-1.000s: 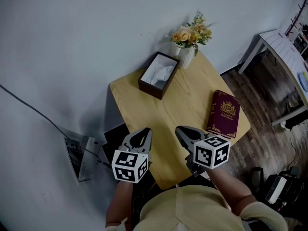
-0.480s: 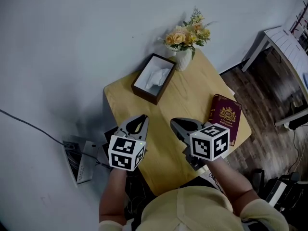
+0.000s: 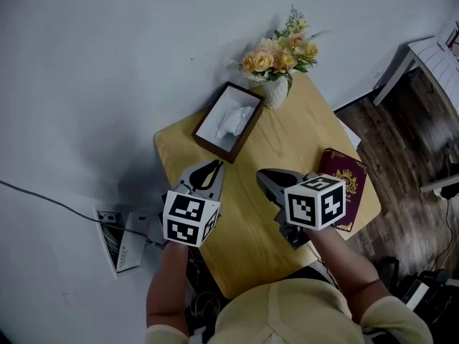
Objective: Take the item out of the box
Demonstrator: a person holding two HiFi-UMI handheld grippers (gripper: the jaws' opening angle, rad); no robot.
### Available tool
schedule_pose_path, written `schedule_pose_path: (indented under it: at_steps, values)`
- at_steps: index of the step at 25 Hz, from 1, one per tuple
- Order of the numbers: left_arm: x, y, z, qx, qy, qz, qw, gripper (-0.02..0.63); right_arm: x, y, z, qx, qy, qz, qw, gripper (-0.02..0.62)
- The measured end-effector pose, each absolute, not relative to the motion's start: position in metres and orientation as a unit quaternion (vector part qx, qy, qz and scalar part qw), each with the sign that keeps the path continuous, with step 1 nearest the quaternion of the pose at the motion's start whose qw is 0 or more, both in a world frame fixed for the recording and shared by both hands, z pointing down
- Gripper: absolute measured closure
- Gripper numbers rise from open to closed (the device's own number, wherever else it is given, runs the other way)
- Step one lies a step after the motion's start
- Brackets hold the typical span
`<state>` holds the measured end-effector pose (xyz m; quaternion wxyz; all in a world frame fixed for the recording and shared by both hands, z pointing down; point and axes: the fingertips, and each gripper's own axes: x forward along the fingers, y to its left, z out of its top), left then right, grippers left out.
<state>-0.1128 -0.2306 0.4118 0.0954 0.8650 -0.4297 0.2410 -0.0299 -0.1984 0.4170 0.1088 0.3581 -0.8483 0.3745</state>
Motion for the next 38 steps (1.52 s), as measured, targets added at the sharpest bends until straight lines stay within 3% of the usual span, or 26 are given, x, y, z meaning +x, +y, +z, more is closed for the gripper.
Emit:
schedule_pose_path:
  at_steps: [22, 33, 38]
  values:
    - [-0.100, -0.316, 0.427, 0.838, -0.360, 0.406, -0.063, 0.571, -0.031, -0.265, 0.422, 0.319, -0.870, 0.364, 0.096, 0.565]
    - [-0.095, -0.334, 0.453, 0.832, -0.244, 0.490, -0.090, 0.569, -0.030, -0.281, 0.437, 0.305, -0.871, 0.372, 0.101, 0.565]
    - [-0.097, -0.335, 0.466, 0.822, -0.189, 0.528, -0.100, 0.482, -0.028, -0.284, 0.445, 0.305, -0.869, 0.377, 0.100, 0.565]
